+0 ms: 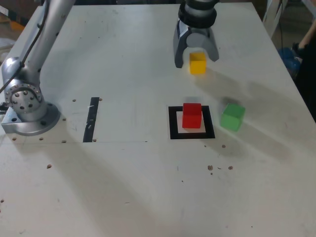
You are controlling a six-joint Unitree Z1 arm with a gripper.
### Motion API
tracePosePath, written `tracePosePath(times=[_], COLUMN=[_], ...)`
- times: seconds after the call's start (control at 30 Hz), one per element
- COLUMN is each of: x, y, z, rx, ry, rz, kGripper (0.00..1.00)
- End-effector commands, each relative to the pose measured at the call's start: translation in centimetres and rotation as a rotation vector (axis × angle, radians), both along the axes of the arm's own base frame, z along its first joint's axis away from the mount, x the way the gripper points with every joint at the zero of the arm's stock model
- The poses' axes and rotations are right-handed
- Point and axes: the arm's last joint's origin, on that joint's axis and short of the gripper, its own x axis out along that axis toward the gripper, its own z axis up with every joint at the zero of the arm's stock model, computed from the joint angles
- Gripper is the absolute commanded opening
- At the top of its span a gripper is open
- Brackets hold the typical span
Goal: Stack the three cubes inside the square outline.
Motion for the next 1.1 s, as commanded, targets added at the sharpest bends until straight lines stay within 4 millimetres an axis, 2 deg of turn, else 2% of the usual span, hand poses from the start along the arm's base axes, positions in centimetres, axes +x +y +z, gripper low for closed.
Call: tracePosePath(times=[0.0, 0.23, 0.5, 0.67, 0.87, 0.97, 1.07], x=[0.1, 0.2, 0.5, 0.5, 0.1, -0.3, -0.8], y=[0.0, 0.1, 0.1, 0.0, -1.0, -2.5, -4.7], z=[-0.2, -0.8, -0.8, -0.5, 1.5, 3.1, 4.6], rx=[-0.001, 0.004, 0.008, 0.0, 0.013, 0.017, 0.016], ry=[0.006, 0.013, -0.015, -0.033, -0.06, -0.072, -0.072], rz=[-0.002, -0.004, -0.003, -0.003, -0.022, -0.044, -0.074], kGripper=[0.7, 0.57, 0.33, 0.26, 0.17, 0.15, 0.15])
